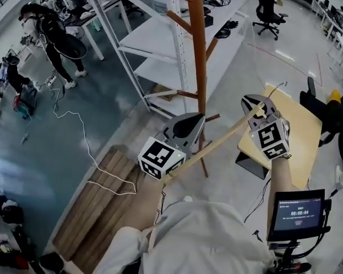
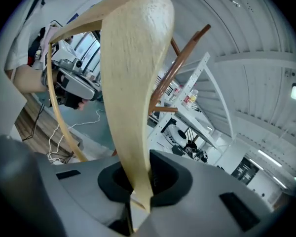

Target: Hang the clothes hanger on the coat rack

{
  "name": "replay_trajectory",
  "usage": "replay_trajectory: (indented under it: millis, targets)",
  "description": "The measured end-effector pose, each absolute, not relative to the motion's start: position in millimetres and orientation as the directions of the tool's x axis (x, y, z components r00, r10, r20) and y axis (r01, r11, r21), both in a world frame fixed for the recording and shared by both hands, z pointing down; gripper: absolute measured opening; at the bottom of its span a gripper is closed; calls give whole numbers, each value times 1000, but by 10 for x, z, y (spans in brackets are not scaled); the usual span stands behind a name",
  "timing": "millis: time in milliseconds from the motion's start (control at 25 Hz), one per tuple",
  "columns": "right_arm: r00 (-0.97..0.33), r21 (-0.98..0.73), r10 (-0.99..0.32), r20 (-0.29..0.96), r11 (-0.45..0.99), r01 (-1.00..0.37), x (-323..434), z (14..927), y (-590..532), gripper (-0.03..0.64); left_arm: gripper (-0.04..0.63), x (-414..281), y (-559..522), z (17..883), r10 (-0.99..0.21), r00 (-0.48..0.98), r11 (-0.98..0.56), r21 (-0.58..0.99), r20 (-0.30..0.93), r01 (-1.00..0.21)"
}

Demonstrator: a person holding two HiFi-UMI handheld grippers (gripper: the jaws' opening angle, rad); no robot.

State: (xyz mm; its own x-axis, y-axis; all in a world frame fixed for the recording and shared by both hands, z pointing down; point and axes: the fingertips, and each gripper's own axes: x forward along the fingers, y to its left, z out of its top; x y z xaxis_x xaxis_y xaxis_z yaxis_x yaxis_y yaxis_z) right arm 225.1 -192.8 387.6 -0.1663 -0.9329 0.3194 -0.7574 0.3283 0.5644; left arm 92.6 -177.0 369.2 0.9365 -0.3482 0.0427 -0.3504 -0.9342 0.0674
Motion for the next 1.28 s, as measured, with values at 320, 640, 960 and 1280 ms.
replay_trajectory:
  millis: [320,640,960,1280]
  targets:
    - [-321,620,-894,314,449,-644,1531,3173,-2690,38,0,217,-2275,3124,-550,835,-835,1,-4,-550]
    - [-366,631,-868,337,496,-596,1070,2644,-3002,38,0,-342,-2514,2681,-655,753,-754,-16,-55,-657]
    - [-324,631,-835,445,549,-548,747,2497,-3043,38,0,-615,-2581,2528,-666,739,-745,129,-98,-654]
    - [-274,618,-816,509,567,-545,747,2502,-3093,38,0,-633,-2781,2622,-629,769,-777,80,-117,-624]
